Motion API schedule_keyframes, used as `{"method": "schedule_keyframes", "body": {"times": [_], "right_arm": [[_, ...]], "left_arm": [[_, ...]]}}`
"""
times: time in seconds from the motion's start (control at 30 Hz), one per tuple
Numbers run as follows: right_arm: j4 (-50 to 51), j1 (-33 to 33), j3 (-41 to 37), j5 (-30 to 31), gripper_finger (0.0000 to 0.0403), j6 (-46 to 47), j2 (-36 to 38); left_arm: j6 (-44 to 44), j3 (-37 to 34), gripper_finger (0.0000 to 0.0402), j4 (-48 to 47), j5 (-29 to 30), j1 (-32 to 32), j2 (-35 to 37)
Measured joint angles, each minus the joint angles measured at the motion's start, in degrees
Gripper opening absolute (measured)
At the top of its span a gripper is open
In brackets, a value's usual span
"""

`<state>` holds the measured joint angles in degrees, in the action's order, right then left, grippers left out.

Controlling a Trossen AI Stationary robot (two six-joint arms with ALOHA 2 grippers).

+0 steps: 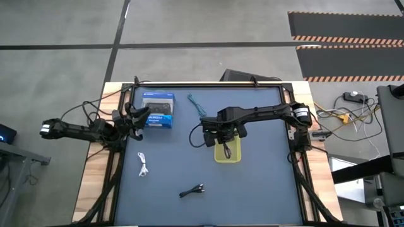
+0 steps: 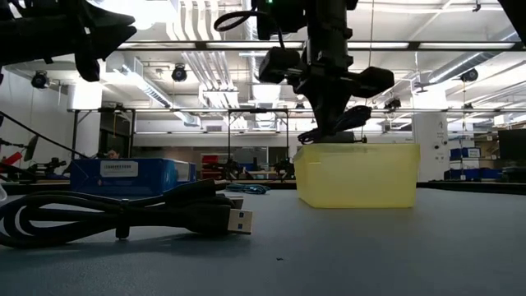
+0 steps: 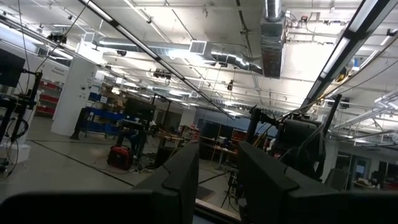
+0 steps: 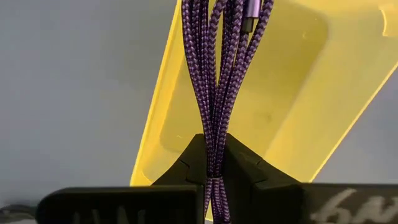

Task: Pick and place USB-C Cables
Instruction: Put the black purple charger cable into the yellow bin

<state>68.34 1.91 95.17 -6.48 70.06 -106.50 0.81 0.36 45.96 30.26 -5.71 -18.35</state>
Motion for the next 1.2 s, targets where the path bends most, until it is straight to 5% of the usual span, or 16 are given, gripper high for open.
{"method": "schedule_keyframes", "body": {"times": [0.3, 1.2], "right_arm": [[0.24, 0.02, -3.48, 0.03, 0.0015, -9.18, 0.05], [-6.52, 0.83, -9.38, 1.92, 0.0015, -11.67, -0.26]], "left_arm": [[-0.04, -0.02, 0.0095, 0.01, 0.00, 0.00, 0.00], [-0.06, 0.00, 0.0095, -0.05, 0.00, 0.01, 0.00]]}}
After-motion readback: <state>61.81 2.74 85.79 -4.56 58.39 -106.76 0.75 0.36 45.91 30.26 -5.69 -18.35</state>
